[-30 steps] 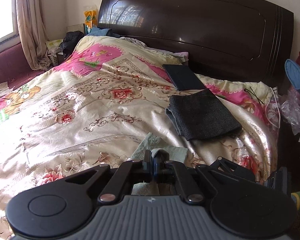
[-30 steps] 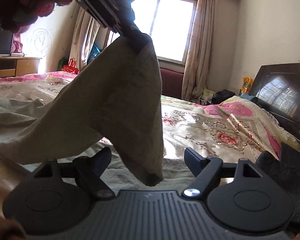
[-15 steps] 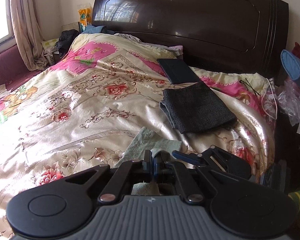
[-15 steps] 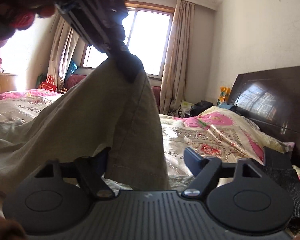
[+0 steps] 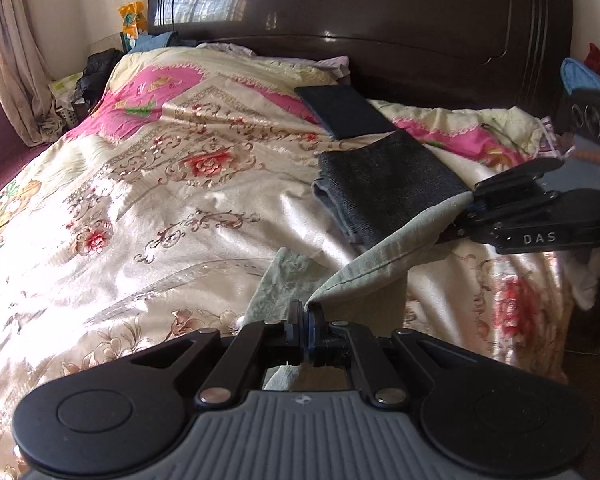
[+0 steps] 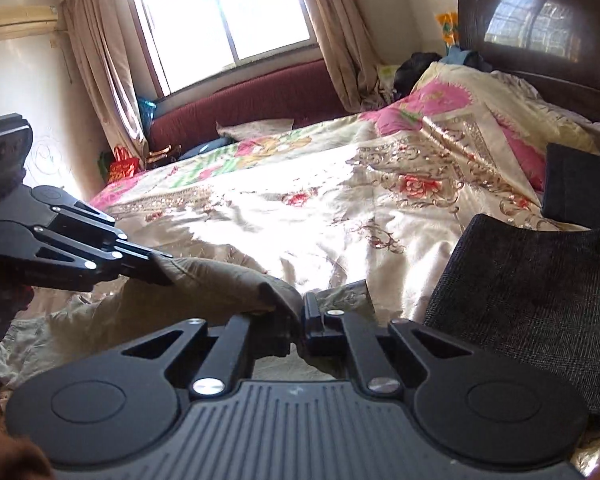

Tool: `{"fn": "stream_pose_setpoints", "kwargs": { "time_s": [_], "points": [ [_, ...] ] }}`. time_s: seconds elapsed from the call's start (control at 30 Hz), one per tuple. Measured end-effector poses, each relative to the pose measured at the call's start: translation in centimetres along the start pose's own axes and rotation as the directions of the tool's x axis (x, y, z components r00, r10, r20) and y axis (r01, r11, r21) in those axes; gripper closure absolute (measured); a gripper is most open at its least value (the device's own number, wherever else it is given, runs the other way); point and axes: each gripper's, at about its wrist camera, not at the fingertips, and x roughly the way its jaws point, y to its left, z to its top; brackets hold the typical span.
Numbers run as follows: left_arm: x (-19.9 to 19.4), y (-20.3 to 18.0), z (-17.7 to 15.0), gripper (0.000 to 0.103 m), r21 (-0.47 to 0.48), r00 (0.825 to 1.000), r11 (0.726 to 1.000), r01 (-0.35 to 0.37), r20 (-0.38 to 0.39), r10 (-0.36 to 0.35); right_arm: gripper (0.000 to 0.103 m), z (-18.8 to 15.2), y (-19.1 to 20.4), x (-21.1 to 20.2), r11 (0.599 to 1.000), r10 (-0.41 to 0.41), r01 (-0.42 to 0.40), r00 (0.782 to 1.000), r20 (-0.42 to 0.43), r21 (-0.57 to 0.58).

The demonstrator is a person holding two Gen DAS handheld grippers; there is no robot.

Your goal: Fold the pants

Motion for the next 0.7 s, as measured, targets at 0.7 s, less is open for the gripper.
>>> {"fn": "stream_pose_setpoints", "kwargs": {
  "time_s": [0.7],
  "points": [
    [10.2,3.9,-3.6,0.072,-0.016,0.966,0.972,-0.236,-0.111,0.233,0.068,-0.5,-3.6,12.5,0.978,-0.204,0.206,0.943,-0.262,-0.020]
  ]
}}
